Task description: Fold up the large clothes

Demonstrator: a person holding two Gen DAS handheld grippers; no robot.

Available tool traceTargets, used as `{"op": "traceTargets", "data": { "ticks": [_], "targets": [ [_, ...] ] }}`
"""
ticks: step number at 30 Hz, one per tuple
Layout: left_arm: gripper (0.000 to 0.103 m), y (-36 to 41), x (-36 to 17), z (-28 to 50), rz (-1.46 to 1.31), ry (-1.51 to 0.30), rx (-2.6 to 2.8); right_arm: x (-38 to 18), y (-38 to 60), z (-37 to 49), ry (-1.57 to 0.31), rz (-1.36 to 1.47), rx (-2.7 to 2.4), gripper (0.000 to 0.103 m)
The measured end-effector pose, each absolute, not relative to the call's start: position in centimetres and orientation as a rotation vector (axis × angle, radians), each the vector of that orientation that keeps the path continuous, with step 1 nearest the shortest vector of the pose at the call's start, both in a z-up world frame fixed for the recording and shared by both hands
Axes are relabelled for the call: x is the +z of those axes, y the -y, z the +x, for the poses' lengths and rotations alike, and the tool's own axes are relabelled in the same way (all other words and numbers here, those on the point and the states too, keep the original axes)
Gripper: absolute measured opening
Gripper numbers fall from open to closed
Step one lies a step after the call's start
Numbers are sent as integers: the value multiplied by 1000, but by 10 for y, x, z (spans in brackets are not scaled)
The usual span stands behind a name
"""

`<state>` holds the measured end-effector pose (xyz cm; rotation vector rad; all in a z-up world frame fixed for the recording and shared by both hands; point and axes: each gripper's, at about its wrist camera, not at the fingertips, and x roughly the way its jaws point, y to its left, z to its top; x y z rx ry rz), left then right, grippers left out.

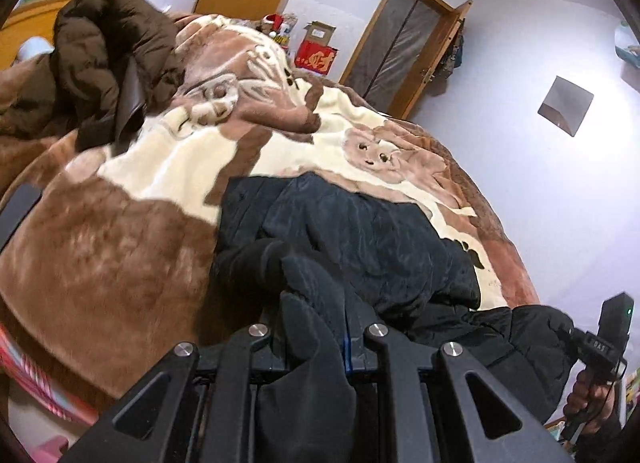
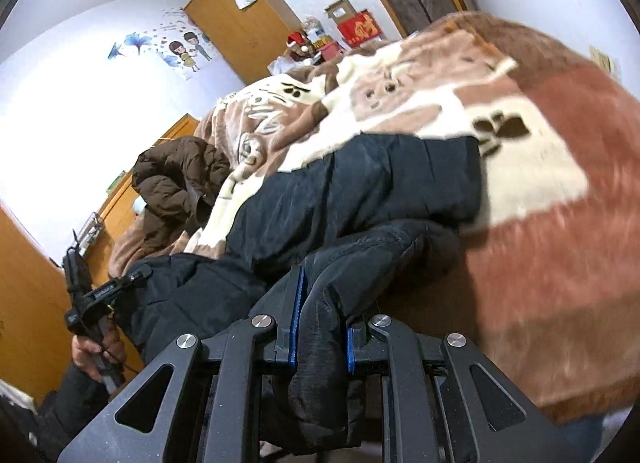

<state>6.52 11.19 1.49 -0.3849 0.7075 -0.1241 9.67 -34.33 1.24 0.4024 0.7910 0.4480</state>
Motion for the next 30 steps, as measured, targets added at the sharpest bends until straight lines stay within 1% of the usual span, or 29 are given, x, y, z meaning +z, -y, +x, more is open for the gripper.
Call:
{"op": "traceTargets", "data": {
  "ticks": [8, 14, 17, 22, 24, 27, 30],
  "targets": [
    [17, -112, 30, 125, -369, -701, -130, 28, 339, 154, -777, 361, 410, 17],
    [18, -131, 18, 189, -431, -733, -78, 20, 350, 209, -809, 420, 350, 17],
    [19, -132, 6, 224, -425, -759, -49, 1, 360, 248, -854, 454, 308, 17],
    [21, -124, -32, 277, -374, -840, 1, -41, 362, 299, -954, 416, 252, 17],
    [25, -121, -49, 296, -362, -871, 21, -59, 359, 313, -993, 398, 239, 17],
    [26, -118, -69, 315, -358, -901, 37, -79, 359, 331, -1037, 402, 235, 20],
    [29, -115, -78, 326, -347, -920, 39, -93, 363, 341, -1065, 435, 258, 21]
  ]
}}
